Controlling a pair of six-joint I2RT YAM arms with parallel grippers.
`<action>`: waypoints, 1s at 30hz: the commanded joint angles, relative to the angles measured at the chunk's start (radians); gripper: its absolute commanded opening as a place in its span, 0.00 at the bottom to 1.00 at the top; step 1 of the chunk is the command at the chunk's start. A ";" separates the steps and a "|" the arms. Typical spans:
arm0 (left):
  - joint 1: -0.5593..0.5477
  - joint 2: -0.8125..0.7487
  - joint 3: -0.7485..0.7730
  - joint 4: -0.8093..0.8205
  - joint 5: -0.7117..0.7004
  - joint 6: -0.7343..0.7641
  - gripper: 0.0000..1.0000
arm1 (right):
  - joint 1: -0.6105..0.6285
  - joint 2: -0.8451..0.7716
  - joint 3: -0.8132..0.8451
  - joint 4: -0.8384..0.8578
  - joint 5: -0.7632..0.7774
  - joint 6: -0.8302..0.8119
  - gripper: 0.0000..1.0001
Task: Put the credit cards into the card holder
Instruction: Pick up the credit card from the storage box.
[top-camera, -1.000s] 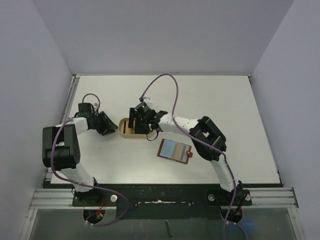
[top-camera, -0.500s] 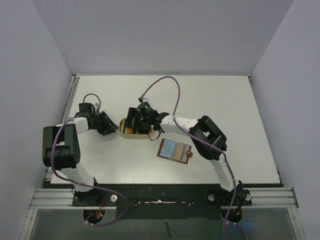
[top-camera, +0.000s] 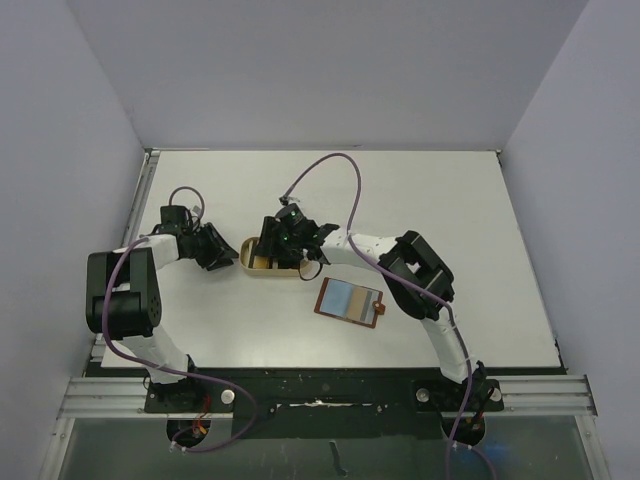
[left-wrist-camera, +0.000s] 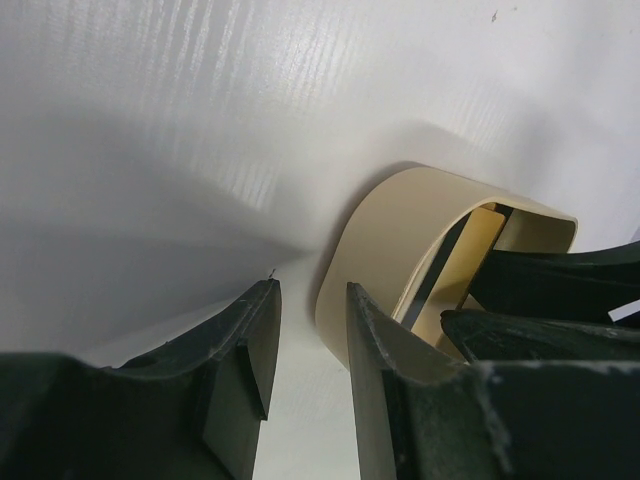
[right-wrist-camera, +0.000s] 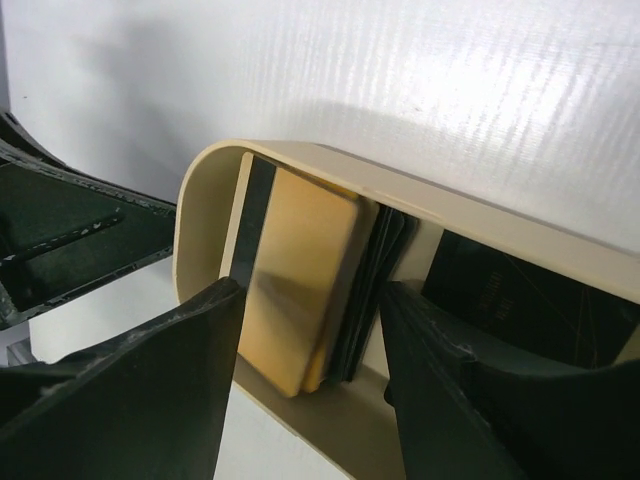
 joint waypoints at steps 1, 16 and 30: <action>-0.013 -0.008 0.029 0.030 0.040 0.006 0.31 | 0.006 -0.024 0.091 -0.118 0.077 -0.011 0.55; -0.011 0.001 0.038 0.013 0.026 0.014 0.31 | -0.003 -0.026 0.075 -0.148 0.120 -0.051 0.29; -0.010 0.003 0.033 0.009 0.007 0.008 0.31 | -0.017 -0.079 -0.021 -0.061 0.112 -0.045 0.09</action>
